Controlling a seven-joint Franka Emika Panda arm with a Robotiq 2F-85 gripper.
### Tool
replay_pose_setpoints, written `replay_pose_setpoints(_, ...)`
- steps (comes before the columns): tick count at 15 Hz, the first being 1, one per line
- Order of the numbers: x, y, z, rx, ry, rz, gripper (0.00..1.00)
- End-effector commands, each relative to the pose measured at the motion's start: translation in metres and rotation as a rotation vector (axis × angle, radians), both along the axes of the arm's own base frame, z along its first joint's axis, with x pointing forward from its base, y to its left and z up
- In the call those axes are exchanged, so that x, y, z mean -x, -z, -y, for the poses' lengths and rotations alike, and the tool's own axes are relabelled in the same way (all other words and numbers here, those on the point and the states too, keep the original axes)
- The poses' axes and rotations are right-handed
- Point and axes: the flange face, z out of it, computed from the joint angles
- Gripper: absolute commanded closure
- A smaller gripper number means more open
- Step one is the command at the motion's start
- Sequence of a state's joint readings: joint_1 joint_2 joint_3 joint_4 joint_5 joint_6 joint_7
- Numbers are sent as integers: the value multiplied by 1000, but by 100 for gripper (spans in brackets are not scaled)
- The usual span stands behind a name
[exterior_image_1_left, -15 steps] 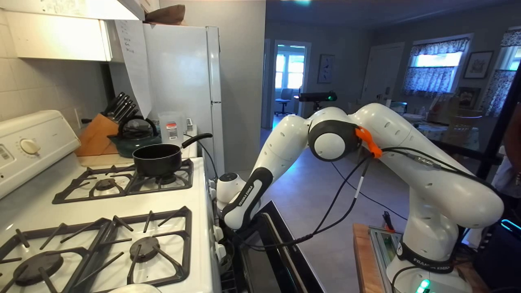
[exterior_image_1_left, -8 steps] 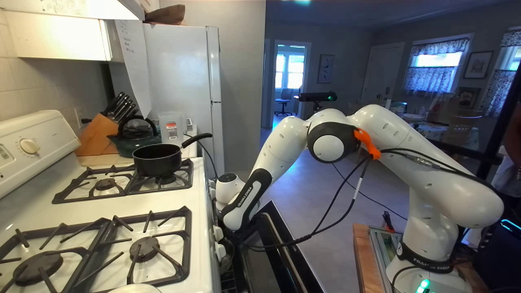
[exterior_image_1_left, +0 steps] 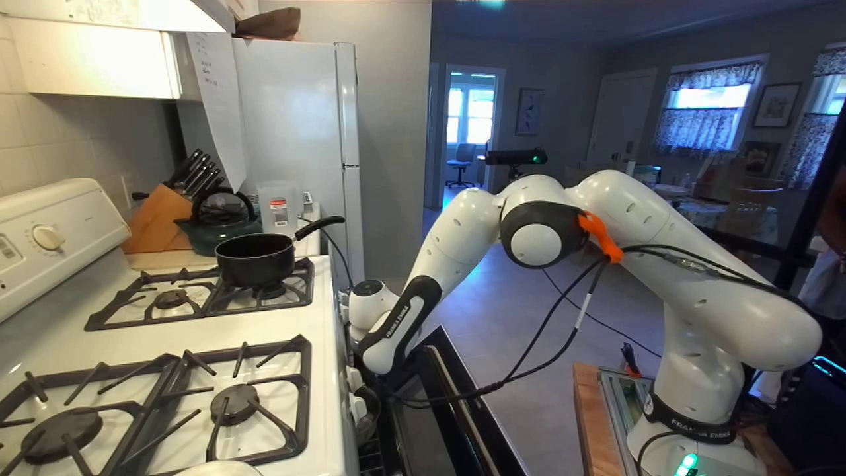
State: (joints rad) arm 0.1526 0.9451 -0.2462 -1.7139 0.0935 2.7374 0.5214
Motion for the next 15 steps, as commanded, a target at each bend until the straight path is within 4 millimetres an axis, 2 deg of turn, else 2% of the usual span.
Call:
replay_pose_setpoints(1, 13, -11, 0, 29, 43, -33, 0)
replay_pose_setpoints(5, 27, -17, 0, 3, 38, -94, 0)
replay_pose_setpoints(11, 50, -40, -2, -40, 33, -123, 0)
replay_pose_setpoints(15, 67, -48, -3, -42, 25, -170, 0)
